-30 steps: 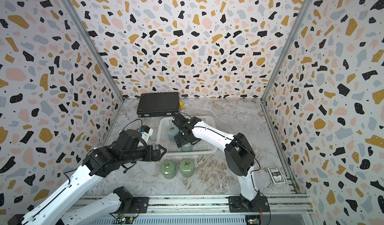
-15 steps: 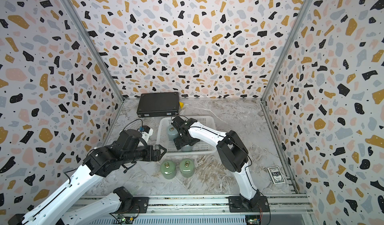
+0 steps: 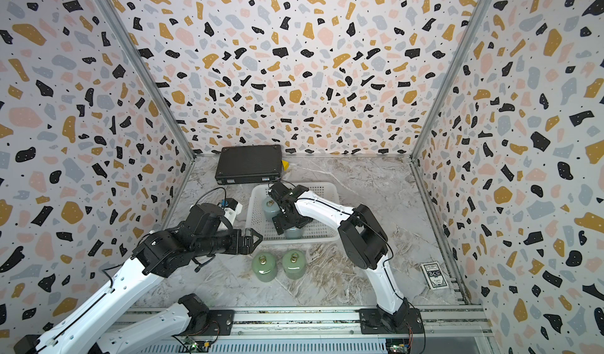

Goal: Take the tea canister out of the basket
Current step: Pick up the tea canister from the basket.

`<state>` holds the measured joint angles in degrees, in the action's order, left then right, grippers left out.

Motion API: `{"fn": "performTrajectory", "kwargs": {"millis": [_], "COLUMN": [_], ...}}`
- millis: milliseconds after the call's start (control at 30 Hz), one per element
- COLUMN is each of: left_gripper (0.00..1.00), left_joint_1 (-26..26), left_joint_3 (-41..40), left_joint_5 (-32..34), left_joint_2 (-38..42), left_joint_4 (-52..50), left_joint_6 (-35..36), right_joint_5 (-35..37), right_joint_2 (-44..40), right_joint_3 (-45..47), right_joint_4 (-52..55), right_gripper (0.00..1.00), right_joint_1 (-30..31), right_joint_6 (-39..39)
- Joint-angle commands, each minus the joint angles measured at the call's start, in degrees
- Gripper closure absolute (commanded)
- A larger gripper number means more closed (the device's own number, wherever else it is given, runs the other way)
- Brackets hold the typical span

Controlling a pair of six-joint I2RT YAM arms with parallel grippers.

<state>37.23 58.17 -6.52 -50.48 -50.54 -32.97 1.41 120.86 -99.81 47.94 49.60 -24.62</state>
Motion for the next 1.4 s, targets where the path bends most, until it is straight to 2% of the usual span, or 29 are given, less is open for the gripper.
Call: {"fn": "performTrajectory", "kwargs": {"millis": [0, 133, 500, 700, 1067, 1367], "left_gripper": [0.00, 0.00, 0.00, 0.00, 0.00, 0.00], "left_joint_1": [-0.23, -0.24, -0.26, -0.23, 0.02, 4.05], "left_joint_3": [1.34, 1.33, 0.98, 0.89, 0.71, 2.01], "left_joint_5": [-0.25, -0.60, -3.35, -7.92, -14.93, -15.20], "left_joint_2": [0.18, 0.19, -0.53, -1.63, -4.73, -8.35], "left_joint_4": [0.53, 0.63, 2.67, 4.31, 7.02, 9.01], "left_joint_6": [0.97, 1.14, 1.53, 2.15, 3.01, 3.79], "right_joint_5": [-0.56, -1.07, 2.19, 3.45, 5.27, 5.45], "right_joint_2": [-0.18, -1.12, -8.39, -13.31, -25.18, -34.81], "right_joint_3": [-1.12, -0.92, -1.39, -0.88, 6.21, 15.79], "right_joint_4": [0.75, 0.75, 2.84, 5.00, 8.25, 11.03], "right_gripper": [0.08, 0.17, 0.20, 0.20, 0.20, 0.21], "right_joint_1": [-0.08, -0.04, -0.03, -0.03, -0.03, -0.03], "right_joint_6": [0.45, 0.29, 1.57, 1.44, -1.09, -5.29]}}
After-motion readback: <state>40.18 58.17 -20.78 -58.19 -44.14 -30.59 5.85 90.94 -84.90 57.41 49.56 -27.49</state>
